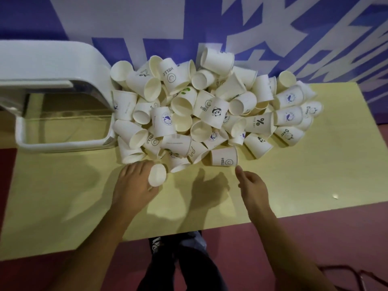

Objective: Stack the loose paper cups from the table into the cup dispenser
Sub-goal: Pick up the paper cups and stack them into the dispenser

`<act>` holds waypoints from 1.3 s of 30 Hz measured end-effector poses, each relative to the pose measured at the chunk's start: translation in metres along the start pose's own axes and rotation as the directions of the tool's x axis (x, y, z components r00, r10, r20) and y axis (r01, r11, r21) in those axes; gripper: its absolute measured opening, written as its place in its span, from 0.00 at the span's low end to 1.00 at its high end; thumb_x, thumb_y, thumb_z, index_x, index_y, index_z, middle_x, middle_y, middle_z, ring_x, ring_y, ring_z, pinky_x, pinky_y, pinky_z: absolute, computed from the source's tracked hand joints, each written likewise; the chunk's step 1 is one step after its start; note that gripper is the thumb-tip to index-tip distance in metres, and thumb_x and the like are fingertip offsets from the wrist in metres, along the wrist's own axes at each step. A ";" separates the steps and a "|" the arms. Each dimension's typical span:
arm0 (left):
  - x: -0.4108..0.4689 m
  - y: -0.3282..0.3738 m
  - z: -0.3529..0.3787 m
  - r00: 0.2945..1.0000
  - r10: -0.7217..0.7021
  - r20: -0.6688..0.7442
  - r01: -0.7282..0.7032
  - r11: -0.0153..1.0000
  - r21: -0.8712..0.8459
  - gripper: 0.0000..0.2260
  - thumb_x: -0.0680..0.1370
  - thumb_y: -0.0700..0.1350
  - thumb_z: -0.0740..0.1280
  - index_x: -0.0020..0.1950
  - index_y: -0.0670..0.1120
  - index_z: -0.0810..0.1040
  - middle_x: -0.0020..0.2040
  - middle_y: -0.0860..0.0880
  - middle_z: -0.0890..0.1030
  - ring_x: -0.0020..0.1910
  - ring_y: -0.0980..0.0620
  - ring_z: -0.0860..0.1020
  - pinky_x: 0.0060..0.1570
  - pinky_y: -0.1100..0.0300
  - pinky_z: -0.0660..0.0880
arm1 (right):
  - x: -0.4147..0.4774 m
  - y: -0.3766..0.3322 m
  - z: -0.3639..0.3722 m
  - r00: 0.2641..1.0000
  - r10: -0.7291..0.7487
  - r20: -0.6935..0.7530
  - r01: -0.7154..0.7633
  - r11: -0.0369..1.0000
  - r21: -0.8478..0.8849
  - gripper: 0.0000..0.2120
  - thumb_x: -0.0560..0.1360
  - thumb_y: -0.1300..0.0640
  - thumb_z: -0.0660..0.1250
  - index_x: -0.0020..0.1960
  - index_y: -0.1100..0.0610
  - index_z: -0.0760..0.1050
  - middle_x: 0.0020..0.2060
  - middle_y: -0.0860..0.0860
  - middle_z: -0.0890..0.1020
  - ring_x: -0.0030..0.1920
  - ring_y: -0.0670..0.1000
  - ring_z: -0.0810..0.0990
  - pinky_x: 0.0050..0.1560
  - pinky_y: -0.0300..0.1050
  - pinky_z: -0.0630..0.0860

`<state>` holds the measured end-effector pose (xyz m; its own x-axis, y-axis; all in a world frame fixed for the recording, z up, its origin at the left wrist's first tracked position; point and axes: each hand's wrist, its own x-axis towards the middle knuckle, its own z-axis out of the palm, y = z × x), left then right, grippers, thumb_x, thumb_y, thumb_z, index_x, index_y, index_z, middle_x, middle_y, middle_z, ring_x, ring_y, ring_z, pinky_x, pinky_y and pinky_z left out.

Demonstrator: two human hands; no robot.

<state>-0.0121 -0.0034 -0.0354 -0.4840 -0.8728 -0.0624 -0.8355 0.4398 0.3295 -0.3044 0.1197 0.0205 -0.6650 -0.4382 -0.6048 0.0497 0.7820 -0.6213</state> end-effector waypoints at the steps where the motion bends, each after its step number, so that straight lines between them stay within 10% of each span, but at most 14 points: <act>1: -0.009 0.007 -0.009 0.995 -0.101 -0.016 0.099 0.987 -0.125 0.24 0.68 0.51 0.79 0.61 0.48 0.77 0.53 0.49 0.82 0.52 0.43 0.80 0.52 0.48 0.75 | 0.009 -0.006 0.006 0.992 0.123 0.027 -0.125 0.986 0.106 0.31 0.78 0.35 0.67 0.63 0.63 0.79 0.61 0.63 0.81 0.61 0.64 0.80 0.63 0.60 0.78; 5: -0.046 0.035 -0.040 0.890 -0.456 0.004 0.368 0.713 -0.596 0.28 0.69 0.51 0.83 0.64 0.54 0.73 0.56 0.58 0.80 0.53 0.56 0.78 0.51 0.56 0.75 | 0.044 -0.026 0.029 0.887 0.370 0.275 -0.453 0.813 0.367 0.34 0.74 0.30 0.69 0.63 0.58 0.76 0.63 0.62 0.79 0.62 0.63 0.80 0.57 0.59 0.80; 8: -0.061 0.041 -0.050 0.860 -0.509 -0.013 0.355 0.618 -0.701 0.28 0.69 0.51 0.82 0.65 0.56 0.74 0.57 0.65 0.80 0.56 0.64 0.78 0.51 0.70 0.72 | 0.062 -0.040 0.045 0.854 0.416 0.311 -0.517 0.737 0.434 0.38 0.73 0.30 0.71 0.71 0.56 0.72 0.62 0.57 0.80 0.55 0.58 0.81 0.41 0.51 0.76; 12: -0.065 0.044 -0.065 0.858 -0.513 -0.008 0.328 0.560 -0.761 0.29 0.70 0.60 0.77 0.68 0.54 0.74 0.60 0.62 0.80 0.60 0.60 0.79 0.55 0.62 0.75 | 0.070 -0.059 0.055 0.854 0.470 0.222 -0.515 0.708 0.482 0.29 0.73 0.36 0.75 0.62 0.55 0.70 0.58 0.56 0.80 0.48 0.57 0.81 0.35 0.52 0.72; 21: -0.071 0.016 -0.102 0.785 -0.602 -0.142 0.268 0.538 -0.799 0.28 0.68 0.60 0.73 0.66 0.54 0.74 0.59 0.61 0.81 0.59 0.56 0.80 0.56 0.53 0.79 | 0.031 -0.027 0.035 0.986 0.084 -0.145 -0.047 0.969 0.241 0.43 0.61 0.29 0.76 0.64 0.59 0.76 0.56 0.55 0.84 0.53 0.59 0.85 0.57 0.62 0.82; 24: -0.072 -0.011 -0.121 0.764 -0.620 -0.177 0.228 0.516 -0.825 0.27 0.69 0.60 0.74 0.66 0.55 0.75 0.60 0.60 0.81 0.59 0.53 0.81 0.56 0.54 0.79 | -0.015 -0.040 0.027 0.978 -0.154 -0.140 0.162 0.986 0.048 0.25 0.75 0.38 0.74 0.62 0.53 0.72 0.55 0.53 0.81 0.54 0.57 0.81 0.56 0.57 0.77; 33: -0.064 -0.150 -0.169 0.772 -0.592 -0.231 0.159 0.532 -0.832 0.26 0.71 0.58 0.73 0.67 0.54 0.74 0.58 0.64 0.79 0.57 0.60 0.79 0.50 0.71 0.74 | -0.128 -0.071 0.118 0.898 -0.439 0.034 0.436 0.897 0.074 0.12 0.79 0.53 0.73 0.61 0.47 0.76 0.52 0.45 0.84 0.55 0.51 0.80 0.47 0.36 0.75; 39: -0.022 -0.229 -0.182 0.843 -0.492 -0.217 0.136 0.586 -0.799 0.29 0.72 0.48 0.81 0.69 0.52 0.74 0.63 0.57 0.80 0.62 0.57 0.79 0.58 0.66 0.75 | -0.179 -0.101 0.224 0.818 -0.562 0.118 0.551 0.826 0.116 0.24 0.68 0.46 0.74 0.64 0.39 0.75 0.55 0.34 0.82 0.54 0.42 0.82 0.50 0.35 0.78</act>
<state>0.2373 -0.1230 0.0624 0.0591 -0.9982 -0.0102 -0.3472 -0.0301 0.9373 -0.0231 0.0197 0.0800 -0.4845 -0.8506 -0.2041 -0.2386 0.3530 -0.9047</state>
